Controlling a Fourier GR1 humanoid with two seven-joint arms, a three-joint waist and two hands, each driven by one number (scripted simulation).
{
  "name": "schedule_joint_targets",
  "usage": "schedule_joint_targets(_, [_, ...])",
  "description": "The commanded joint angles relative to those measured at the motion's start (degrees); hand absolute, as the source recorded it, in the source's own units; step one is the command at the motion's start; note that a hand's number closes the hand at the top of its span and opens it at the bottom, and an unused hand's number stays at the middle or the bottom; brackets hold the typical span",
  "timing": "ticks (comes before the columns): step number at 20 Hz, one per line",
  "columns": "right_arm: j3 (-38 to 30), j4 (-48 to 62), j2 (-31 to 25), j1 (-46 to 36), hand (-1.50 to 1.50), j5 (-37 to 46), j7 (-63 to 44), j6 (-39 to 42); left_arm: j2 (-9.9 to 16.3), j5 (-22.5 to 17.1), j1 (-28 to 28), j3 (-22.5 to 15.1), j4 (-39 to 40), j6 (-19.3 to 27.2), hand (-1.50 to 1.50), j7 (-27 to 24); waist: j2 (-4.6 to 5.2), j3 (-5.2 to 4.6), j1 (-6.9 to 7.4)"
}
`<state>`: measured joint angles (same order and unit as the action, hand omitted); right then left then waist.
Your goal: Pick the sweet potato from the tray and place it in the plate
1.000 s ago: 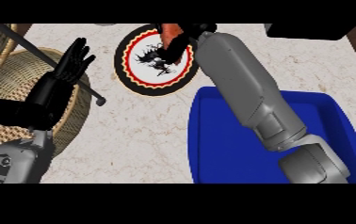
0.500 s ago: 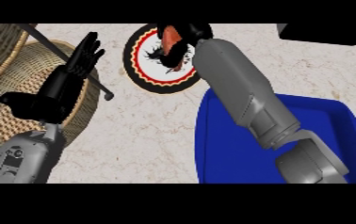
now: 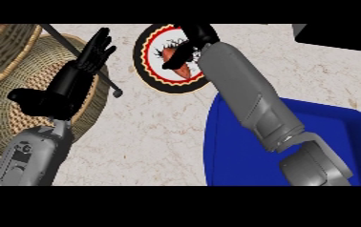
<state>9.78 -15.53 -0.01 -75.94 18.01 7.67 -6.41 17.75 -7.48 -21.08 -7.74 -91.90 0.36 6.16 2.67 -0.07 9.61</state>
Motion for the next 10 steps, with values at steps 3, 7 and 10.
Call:
schedule_joint_targets(3, [-3.9, -1.4, 0.0, 0.5, -1.5, -8.2, 4.4, -4.5, 0.1, 0.2, -2.9, 0.9, 2.5, -0.3, 0.0, 0.3, 0.17, 0.05, -0.06])
schedule_joint_targets(7, [-7.7, -0.6, 0.0, 0.5, -1.5, -14.4, 6.9, -2.2, -0.5, 0.9, -2.2, 1.1, 1.7, 1.5, 0.0, 1.5, -0.31, 0.09, -1.25])
schedule_joint_targets(10, [-10.4, 0.5, 0.0, -1.1, -1.5, -16.4, 7.3, -2.5, 2.2, 0.0, 1.2, 3.9, 1.6, 0.1, 0.0, -0.8, -0.77, 0.03, -3.46])
